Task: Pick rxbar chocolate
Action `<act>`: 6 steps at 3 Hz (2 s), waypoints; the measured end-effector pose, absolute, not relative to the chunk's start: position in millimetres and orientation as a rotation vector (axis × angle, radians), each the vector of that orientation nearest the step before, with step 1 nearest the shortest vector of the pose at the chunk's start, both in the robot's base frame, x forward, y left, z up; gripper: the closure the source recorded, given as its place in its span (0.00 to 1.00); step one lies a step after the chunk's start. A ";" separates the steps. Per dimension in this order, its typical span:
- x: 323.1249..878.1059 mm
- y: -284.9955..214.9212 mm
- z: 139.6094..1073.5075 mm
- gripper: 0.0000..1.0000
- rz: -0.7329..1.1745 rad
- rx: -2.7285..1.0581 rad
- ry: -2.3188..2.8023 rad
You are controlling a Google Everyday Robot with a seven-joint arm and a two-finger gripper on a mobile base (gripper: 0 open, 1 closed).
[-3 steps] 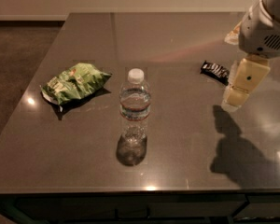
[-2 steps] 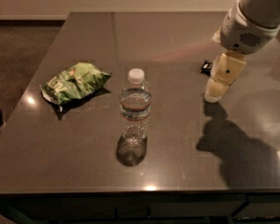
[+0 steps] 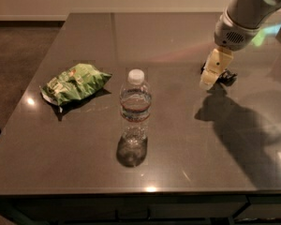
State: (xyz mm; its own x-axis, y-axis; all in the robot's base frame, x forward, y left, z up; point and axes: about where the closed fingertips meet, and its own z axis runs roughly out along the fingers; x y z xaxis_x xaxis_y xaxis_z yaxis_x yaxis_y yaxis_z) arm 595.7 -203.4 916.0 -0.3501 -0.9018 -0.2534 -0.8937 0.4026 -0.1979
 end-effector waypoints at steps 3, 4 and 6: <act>663.4 -252.6 855.4 0.00 0.077 -1.510 2.436; 673.1 -263.2 837.3 0.02 0.109 -1.499 2.456; 676.9 -260.8 837.2 0.55 0.156 -1.516 2.432</act>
Offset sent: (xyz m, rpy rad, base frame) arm 0.0755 -0.0568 -0.0546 0.0442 0.1050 -0.0503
